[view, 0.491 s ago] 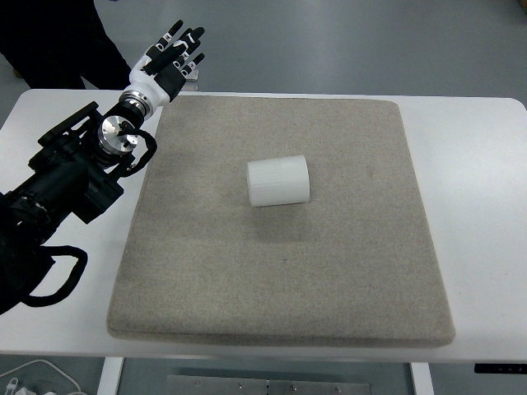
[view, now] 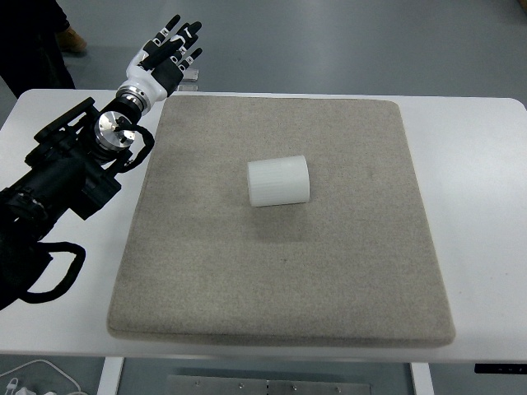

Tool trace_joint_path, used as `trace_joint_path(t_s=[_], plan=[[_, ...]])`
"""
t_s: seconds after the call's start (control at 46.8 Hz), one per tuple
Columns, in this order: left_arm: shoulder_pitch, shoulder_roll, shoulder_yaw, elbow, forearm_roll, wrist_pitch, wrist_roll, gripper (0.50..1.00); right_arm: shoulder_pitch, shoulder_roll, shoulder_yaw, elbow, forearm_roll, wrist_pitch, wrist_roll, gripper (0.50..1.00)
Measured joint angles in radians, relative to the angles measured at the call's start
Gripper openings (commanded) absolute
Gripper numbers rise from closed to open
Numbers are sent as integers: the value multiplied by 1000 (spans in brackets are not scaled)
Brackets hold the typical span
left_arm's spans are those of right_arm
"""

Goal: Flip white cup upright

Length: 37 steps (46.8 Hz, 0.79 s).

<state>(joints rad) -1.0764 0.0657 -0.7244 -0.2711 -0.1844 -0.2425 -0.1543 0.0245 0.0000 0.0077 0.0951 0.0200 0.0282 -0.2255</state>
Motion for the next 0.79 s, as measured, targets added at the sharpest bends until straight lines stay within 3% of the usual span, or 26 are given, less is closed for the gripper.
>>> trace_joint_path(t_s=[0.47, 0.79], plan=[[-28, 24, 15, -11, 118, -75, -1, 992, 0, 0, 0, 0, 0, -1, 0, 930], [-30, 26, 40, -192, 485, -77, 1, 992, 0, 0, 0, 0, 0, 1, 0, 930]])
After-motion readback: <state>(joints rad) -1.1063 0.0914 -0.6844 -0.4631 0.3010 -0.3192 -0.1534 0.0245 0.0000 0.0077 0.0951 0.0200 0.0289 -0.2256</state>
